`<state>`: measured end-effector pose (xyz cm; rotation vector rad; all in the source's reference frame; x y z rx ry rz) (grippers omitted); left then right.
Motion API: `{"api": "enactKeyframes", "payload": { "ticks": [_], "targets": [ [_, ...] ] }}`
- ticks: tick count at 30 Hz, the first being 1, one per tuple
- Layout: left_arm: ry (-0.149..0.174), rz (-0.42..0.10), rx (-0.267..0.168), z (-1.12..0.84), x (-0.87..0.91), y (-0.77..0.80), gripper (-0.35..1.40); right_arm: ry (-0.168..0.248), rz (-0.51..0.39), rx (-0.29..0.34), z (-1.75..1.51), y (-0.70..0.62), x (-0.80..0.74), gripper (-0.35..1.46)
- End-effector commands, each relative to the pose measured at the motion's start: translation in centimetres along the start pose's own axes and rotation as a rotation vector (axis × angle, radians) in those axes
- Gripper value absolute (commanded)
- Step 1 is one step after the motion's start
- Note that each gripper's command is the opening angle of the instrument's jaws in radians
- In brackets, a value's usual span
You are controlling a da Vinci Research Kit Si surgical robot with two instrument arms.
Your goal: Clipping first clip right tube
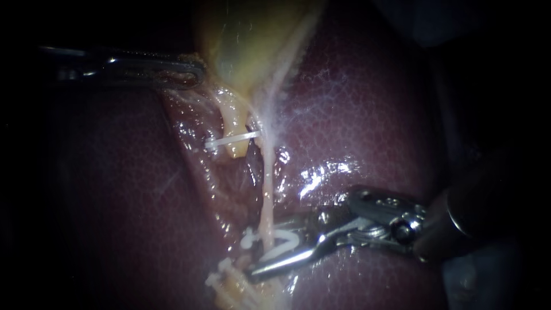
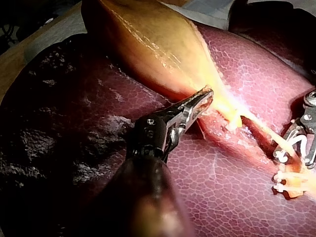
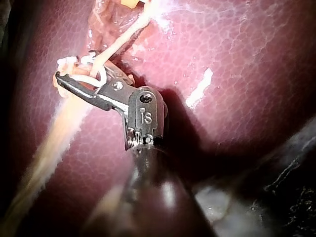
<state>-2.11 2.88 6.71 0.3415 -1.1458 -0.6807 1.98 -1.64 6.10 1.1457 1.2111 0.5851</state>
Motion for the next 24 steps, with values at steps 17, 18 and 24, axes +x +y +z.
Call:
{"api": "enactKeyframes", "payload": {
  "ticks": [17,18,24],
  "targets": [
    [0.000,0.000,0.001,0.00,0.00,0.01,-0.35,0.045,0.017,0.050,-0.03,-0.20,0.17,0.48],
    [0.000,0.000,0.001,0.00,0.00,0.01,-0.35,0.045,0.017,0.051,-0.03,-0.19,0.17,0.47],
    [0.000,0.000,0.001,0.00,0.00,0.01,-0.35,0.044,0.023,0.052,-0.06,-0.15,0.16,0.36]
  ]
}}
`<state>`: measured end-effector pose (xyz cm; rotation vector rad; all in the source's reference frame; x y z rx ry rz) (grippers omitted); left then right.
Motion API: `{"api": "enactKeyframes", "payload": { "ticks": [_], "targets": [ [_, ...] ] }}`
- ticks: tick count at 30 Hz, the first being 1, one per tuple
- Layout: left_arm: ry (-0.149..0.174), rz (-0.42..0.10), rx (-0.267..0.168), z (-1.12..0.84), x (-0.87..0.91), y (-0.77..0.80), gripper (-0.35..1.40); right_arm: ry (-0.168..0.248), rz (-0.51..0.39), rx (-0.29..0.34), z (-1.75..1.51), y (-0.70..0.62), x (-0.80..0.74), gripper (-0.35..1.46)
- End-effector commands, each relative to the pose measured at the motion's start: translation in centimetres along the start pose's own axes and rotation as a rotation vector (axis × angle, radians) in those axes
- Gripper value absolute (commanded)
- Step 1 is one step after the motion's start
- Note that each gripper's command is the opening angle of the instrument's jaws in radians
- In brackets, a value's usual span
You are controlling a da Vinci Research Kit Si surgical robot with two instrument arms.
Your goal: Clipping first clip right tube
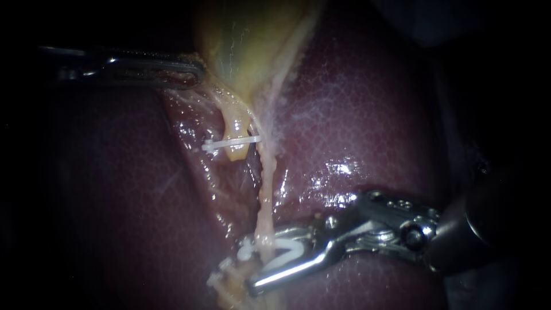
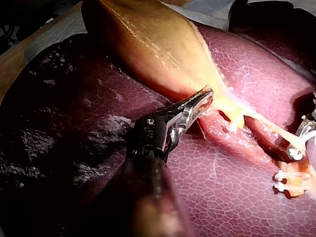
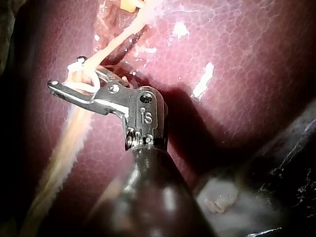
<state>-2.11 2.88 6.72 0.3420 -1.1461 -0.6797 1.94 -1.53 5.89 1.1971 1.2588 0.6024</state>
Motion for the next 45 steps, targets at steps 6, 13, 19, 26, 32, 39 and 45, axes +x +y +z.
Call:
{"api": "enactKeyframes", "payload": {
  "ticks": [6,13,19,26,32,39,45],
  "targets": [
    [0.000,0.000,0.000,0.00,0.00,0.00,-0.35,-0.001,0.040,0.005,-0.03,-0.01,-0.02,0.05],
    [0.000,0.000,-0.001,0.01,0.00,0.00,-0.35,0.001,0.058,0.005,-0.02,0.01,-0.01,-0.04],
    [0.000,0.000,-0.001,0.01,0.00,0.00,-0.35,0.001,0.069,0.005,-0.01,0.02,-0.03,-0.12],
    [0.000,0.000,-0.001,0.01,0.00,0.00,-0.35,0.001,0.068,0.005,0.01,0.03,-0.03,-0.32],
    [0.000,0.000,-0.001,0.01,0.00,0.00,-0.35,0.002,0.069,-0.007,0.01,0.06,-0.02,-0.35],
    [0.000,0.000,-0.001,0.01,0.00,0.00,-0.35,-0.022,0.074,-0.037,0.03,0.09,0.00,-0.35],
    [0.000,0.000,-0.001,0.01,0.00,0.00,-0.35,-0.023,0.074,-0.036,0.06,0.10,0.02,-0.35]
  ]
}}
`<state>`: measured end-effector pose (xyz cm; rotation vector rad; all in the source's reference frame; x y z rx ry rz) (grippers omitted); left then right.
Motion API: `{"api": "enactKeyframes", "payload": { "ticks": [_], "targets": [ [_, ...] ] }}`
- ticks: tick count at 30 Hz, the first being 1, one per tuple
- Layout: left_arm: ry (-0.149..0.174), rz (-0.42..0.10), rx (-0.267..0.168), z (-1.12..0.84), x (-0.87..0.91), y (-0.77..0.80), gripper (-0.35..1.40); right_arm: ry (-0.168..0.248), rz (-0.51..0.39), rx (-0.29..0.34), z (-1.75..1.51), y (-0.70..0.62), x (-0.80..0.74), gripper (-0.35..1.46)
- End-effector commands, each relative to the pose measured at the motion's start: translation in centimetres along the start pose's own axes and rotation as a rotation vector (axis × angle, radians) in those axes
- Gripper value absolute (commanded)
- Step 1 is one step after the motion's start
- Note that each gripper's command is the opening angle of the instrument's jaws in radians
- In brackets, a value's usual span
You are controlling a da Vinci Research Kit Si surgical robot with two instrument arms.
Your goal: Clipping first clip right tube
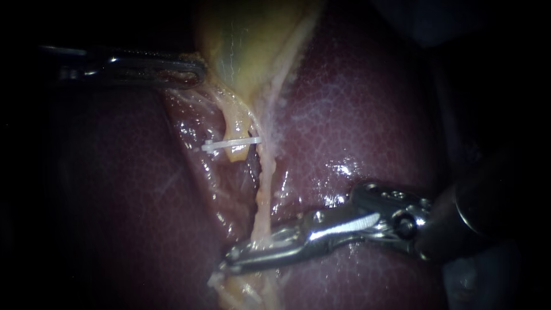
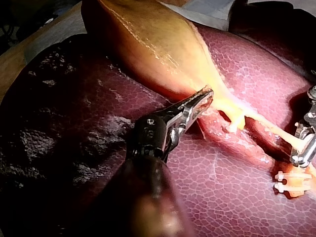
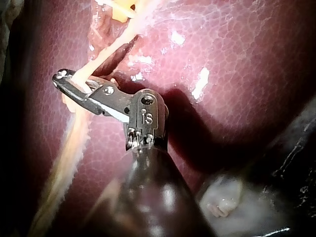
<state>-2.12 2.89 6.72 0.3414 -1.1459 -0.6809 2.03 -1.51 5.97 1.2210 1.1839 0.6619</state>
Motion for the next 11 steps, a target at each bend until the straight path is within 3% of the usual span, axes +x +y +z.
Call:
{"api": "enactKeyframes", "payload": {
  "ticks": [1,11],
  "targets": [
    [0.000,0.000,0.000,0.00,0.00,0.00,-0.35,-0.001,0.000,0.001,0.00,0.00,0.00,-0.35],
    [0.000,0.001,0.000,0.01,0.01,0.01,-0.35,-0.003,0.000,0.003,-0.01,0.02,0.00,-0.35]
  ]
}}
